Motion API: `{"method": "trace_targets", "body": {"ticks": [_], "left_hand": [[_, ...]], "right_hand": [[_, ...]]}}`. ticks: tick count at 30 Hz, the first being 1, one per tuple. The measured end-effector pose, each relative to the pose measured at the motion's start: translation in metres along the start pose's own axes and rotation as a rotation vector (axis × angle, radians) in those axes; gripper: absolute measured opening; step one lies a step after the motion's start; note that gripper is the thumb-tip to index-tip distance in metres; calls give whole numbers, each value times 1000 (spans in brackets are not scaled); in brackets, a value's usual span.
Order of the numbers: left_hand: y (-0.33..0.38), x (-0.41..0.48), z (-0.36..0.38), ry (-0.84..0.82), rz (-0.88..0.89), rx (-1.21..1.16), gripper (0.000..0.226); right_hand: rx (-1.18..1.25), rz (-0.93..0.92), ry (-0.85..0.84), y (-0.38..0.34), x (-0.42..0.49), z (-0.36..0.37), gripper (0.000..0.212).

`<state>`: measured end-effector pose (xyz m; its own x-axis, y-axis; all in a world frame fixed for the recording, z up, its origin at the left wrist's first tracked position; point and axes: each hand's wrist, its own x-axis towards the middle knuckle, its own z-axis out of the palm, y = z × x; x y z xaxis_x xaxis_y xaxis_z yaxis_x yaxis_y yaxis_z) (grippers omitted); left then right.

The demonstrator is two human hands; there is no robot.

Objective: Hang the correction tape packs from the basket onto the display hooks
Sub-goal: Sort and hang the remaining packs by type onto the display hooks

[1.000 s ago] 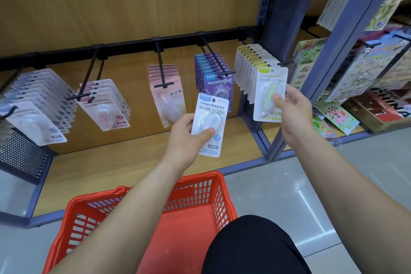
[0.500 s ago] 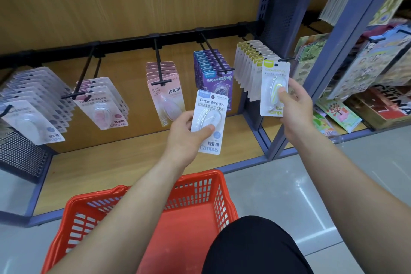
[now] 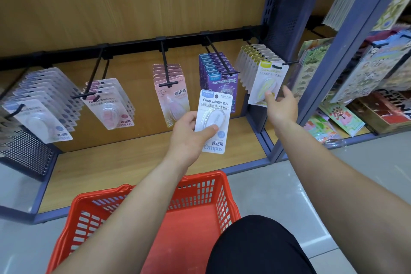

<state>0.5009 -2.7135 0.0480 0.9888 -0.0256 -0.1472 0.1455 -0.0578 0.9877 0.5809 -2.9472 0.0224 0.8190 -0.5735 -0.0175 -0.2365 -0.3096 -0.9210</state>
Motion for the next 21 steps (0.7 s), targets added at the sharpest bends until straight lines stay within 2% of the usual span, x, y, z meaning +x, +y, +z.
{"method": "trace_targets", "body": {"ticks": [2,4,8,11,16,21], "left_hand": [[2,-1,-3,6,2,-2,30],[5,-3,-5,10,3,-1,31],[15,-13,-8,8,35,-7,30],[26,-25,-14,22,74,-15,28],[61,-52,-49,65,170,52,30],[94,-84,-115,71,160,193,31]], "right_hand": [[-60,56,12,2,-12,0,62],[-28,51,-50,0,-35,-1,52],[220,-7,-324,-23,-93,-6,29],[279,-98,-556,-54,-130,-8,18],[337,-166,-601,-98,-166,-2,17],[345,-239,-649,-137,-209,19,17]]}}
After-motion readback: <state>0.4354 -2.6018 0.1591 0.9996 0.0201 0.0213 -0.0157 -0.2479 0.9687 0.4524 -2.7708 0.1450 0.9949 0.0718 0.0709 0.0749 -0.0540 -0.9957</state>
